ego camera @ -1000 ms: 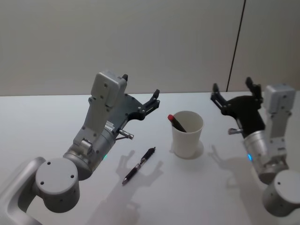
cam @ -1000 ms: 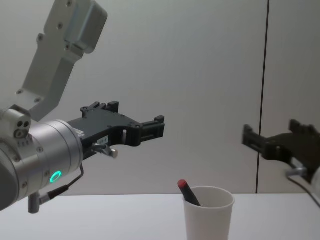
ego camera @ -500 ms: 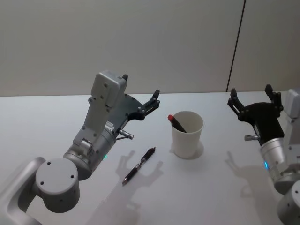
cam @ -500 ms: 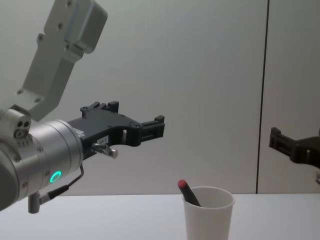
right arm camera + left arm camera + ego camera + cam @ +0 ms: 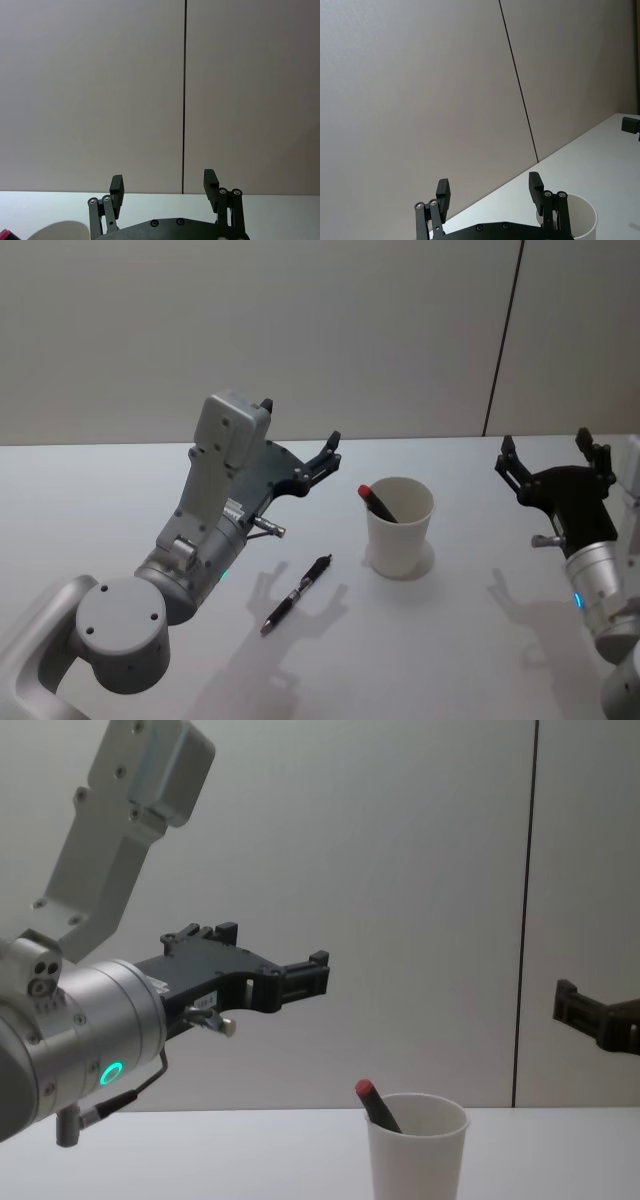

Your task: Place the pen into the pen holder.

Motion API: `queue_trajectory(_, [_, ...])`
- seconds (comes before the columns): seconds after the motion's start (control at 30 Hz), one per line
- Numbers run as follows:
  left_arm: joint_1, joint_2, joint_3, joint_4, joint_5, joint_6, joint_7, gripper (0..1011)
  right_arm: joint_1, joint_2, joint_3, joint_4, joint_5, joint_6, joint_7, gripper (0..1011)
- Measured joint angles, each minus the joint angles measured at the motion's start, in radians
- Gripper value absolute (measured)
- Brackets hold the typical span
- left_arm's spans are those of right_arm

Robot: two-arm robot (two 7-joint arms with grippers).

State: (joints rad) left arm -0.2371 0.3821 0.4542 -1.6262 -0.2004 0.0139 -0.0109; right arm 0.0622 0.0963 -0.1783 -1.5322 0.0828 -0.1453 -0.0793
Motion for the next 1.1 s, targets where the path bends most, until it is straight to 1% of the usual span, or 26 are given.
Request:
queue_trajectory(0.2, [0.001,0.0,-0.001,0.0,-0.001,0.004,-0.001,1003,-0.006,0.002,0.001,-0.008,0.001,0.006,-0.002,1002])
queue_trajectory(0.47, [0.005,0.003,-0.006,-0.001,-0.036,0.027,-0.014,1003,-0.01,0.003,0.002,-0.015,0.002,0.011,-0.004,1002])
queue_trajectory(0.53, [0.008,0.005,-0.012,-0.001,-0.073,0.05,-0.03,1003,-0.012,0.003,0.002,-0.017,0.003,0.012,-0.004,1002])
queue_trajectory(0.57, [0.008,0.005,-0.012,-0.001,-0.073,0.05,-0.03,1003,-0.012,0.003,0.002,-0.017,0.003,0.012,-0.004,1002])
queue_trajectory(0.67, [0.01,0.007,-0.018,0.003,-0.111,0.075,-0.044,1003,-0.013,0.004,0.003,-0.019,0.003,0.013,-0.005,1002])
queue_trajectory(0.73, [0.011,0.008,-0.02,0.006,-0.125,0.086,-0.049,1003,-0.013,0.004,0.003,-0.019,0.003,0.014,-0.005,1001])
queue_trajectory(0.77, [0.012,0.009,-0.023,0.008,-0.143,0.1,-0.054,1003,-0.013,0.004,0.003,-0.019,0.003,0.014,-0.005,1002])
queue_trajectory(0.87, [0.013,0.011,-0.026,0.012,-0.166,0.117,-0.06,1003,-0.014,0.004,0.003,-0.02,0.003,0.014,-0.005,1002])
queue_trajectory(0.97, [0.016,0.013,-0.032,0.017,-0.206,0.153,-0.066,1003,-0.014,0.004,0.003,-0.021,0.004,0.015,-0.005,1002])
queue_trajectory(1.1, [0.018,0.016,-0.038,0.022,-0.237,0.185,-0.07,1003,-0.014,0.005,0.003,-0.021,0.004,0.015,-0.006,1002])
